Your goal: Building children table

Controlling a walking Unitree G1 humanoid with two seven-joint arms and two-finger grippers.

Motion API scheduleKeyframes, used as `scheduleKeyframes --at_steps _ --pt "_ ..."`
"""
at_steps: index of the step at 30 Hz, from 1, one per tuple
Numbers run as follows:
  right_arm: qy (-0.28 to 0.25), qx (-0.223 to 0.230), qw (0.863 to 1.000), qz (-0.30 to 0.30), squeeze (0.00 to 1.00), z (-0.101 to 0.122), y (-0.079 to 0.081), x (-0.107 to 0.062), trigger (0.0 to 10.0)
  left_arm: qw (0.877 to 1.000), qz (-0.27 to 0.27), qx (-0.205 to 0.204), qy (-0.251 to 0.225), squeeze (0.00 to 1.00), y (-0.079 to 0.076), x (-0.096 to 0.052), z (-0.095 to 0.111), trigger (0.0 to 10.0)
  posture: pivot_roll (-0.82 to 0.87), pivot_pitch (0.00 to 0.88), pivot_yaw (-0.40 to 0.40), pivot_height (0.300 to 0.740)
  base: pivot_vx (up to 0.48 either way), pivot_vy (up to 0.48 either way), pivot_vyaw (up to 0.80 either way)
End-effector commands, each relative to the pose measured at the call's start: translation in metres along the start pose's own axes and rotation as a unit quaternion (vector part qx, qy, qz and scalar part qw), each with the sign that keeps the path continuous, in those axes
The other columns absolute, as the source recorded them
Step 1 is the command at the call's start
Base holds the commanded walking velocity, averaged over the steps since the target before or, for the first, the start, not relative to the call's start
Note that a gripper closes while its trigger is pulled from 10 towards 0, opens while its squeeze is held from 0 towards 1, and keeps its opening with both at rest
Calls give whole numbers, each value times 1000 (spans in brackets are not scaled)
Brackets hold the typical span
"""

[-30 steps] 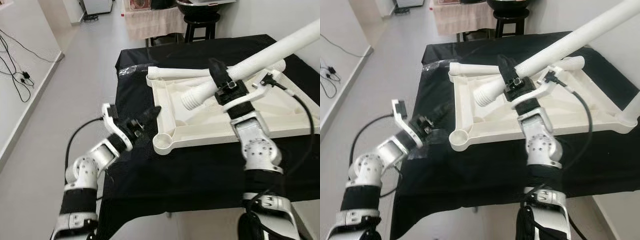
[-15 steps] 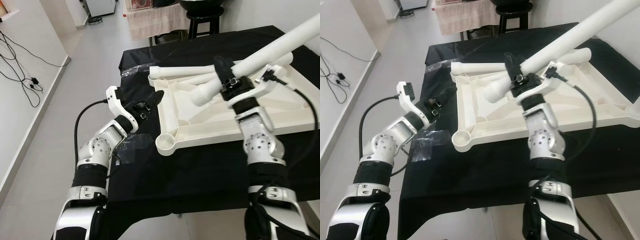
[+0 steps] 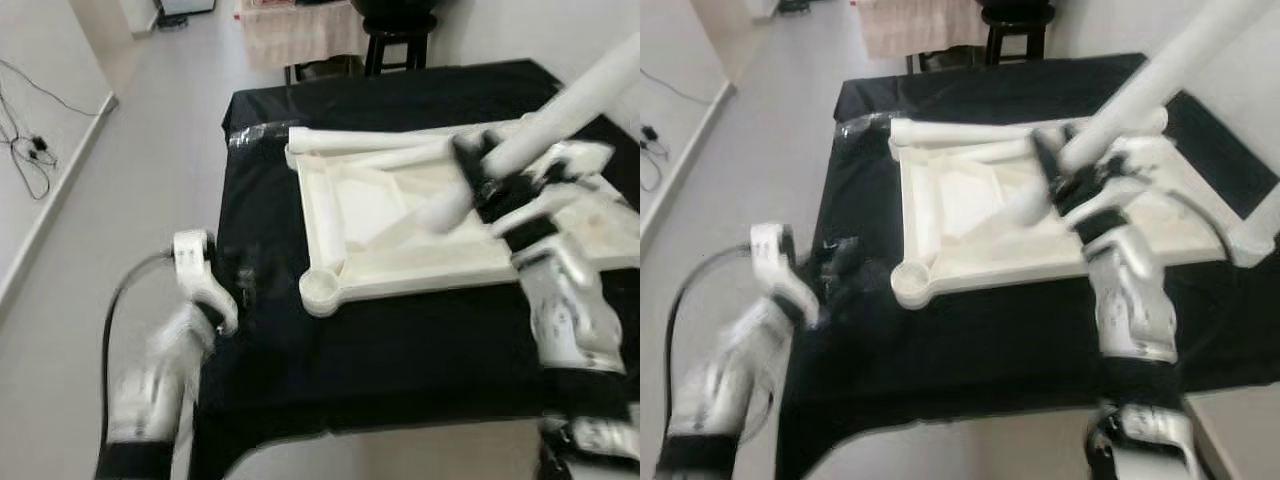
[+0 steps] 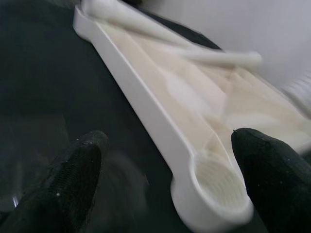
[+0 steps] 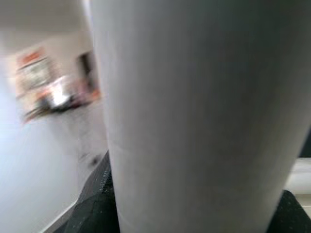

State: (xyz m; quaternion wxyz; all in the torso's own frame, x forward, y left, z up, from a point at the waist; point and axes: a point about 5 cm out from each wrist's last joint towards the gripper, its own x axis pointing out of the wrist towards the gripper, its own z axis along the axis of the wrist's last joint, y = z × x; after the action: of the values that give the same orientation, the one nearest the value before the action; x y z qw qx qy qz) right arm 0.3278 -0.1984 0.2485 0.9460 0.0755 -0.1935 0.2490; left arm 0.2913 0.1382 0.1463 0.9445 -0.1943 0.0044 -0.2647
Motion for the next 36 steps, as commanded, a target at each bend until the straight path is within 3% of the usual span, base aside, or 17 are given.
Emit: scheduleKeyframes --at_steps 1,2,4,6,8,11,14,16,20,23,25,30,34,36 --pt "3 8 997 77 0 0 23 7 10000 999 -31 20 8 0 -11 -7 1 10000 -30 201 45 740 0 0 800" --pt "3 8 997 77 0 0 23 7 10000 999 -31 20 8 0 -11 -7 1 10000 -30 201 45 740 0 0 800" --pt "10 22 992 126 0 -3 36 11 10000 994 -94 40 23 0 -33 -14 -2 10000 -23 200 9 740 0 0 800" --pt "11 27 990 138 0 -3 39 13 10000 992 -114 50 28 0 -40 -16 -4 10000 -23 200 9 740 0 0 800" --pt "17 30 986 162 0 -5 46 20 10000 984 -149 90 45 0 -52 -17 -8 10000 -16 196 3 740 0 0 800" --pt "21 20 987 158 0 -8 45 24 10000 978 -155 127 57 0 -59 -17 -13 10000 2 189 6 740 0 0 750" --pt "24 22 988 153 0 -10 43 23 10000 975 -158 139 65 0 -63 -18 -17 10000 13 177 13 740 0 0 242" --pt "29 32 984 176 0 -12 39 20 10000 969 -167 164 79 0 -67 -19 -23 10000 19 170 26 740 0 0 0" --pt "32 33 980 192 0 -12 39 18 10000 969 -167 165 81 0 -66 -18 -24 10000 19 170 26 740 0 0 0" --pt "72 16 960 270 0 -16 38 13 10000 968 -175 158 88 0 -62 -15 -23 10000 15 158 42 740 0 0 0" --pt "81 10 957 278 0 -16 35 14 10000 966 -182 158 91 0 -62 -16 -24 10000 16 157 44 740 0 0 0" --pt "93 -9 955 282 0 -2 10 10 10000 962 -195 157 108 0 -62 -22 -25 10000 34 186 67 740 0 0 0" --pt "106 -13 948 299 0 -5 10 5 10000 964 -193 146 108 0 -62 -27 -24 10000 37 203 75 740 0 0 0" --pt "111 -5 944 311 0 -13 18 4 10000 964 -200 133 110 0 -65 -31 -25 10000 45 227 79 740 0 0 0"
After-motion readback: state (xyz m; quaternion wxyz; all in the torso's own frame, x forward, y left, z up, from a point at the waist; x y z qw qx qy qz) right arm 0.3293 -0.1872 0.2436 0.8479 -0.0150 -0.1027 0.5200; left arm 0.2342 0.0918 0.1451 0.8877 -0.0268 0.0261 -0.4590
